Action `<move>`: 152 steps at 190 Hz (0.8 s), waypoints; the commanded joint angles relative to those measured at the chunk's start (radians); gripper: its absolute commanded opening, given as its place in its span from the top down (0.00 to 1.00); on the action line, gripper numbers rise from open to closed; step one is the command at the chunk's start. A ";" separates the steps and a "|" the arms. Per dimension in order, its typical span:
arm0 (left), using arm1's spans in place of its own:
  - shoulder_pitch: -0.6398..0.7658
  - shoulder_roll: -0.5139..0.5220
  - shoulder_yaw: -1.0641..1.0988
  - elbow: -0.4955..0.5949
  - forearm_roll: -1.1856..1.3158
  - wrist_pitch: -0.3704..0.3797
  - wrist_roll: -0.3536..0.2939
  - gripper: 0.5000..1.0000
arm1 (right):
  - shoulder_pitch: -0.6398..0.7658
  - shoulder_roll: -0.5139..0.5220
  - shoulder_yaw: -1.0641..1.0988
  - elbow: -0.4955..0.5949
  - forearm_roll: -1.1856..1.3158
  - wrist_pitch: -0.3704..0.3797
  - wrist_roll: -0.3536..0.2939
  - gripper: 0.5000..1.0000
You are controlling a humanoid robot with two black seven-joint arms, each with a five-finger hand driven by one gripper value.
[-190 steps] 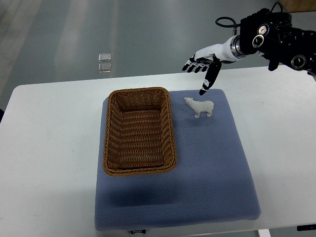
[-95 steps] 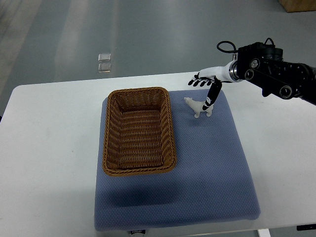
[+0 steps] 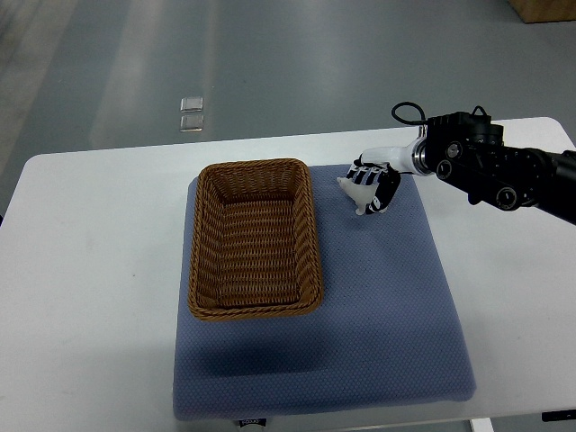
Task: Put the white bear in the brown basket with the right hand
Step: 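Close the right hand fingers around the white bear, then lift the white bear up off the cushion with the right hand, then carry the bear over the brown wicker basket and lower it inside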
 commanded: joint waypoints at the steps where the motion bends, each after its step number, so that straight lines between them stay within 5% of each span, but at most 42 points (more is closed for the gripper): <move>1: 0.000 0.000 0.002 0.002 0.000 0.000 0.000 0.00 | -0.006 0.000 -0.001 0.000 -0.001 -0.002 0.002 0.65; 30: 0.000 0.000 0.002 0.004 0.000 0.000 0.000 0.00 | -0.004 0.000 -0.003 0.000 -0.012 -0.019 0.013 1.00; 88: 0.000 0.000 0.003 0.005 0.000 0.000 0.000 0.00 | 0.086 -0.047 0.005 0.034 -0.021 -0.001 0.013 1.00; 152: 0.000 0.000 0.006 -0.001 0.000 0.000 0.000 0.00 | 0.422 -0.271 0.010 0.278 0.056 0.188 0.010 1.00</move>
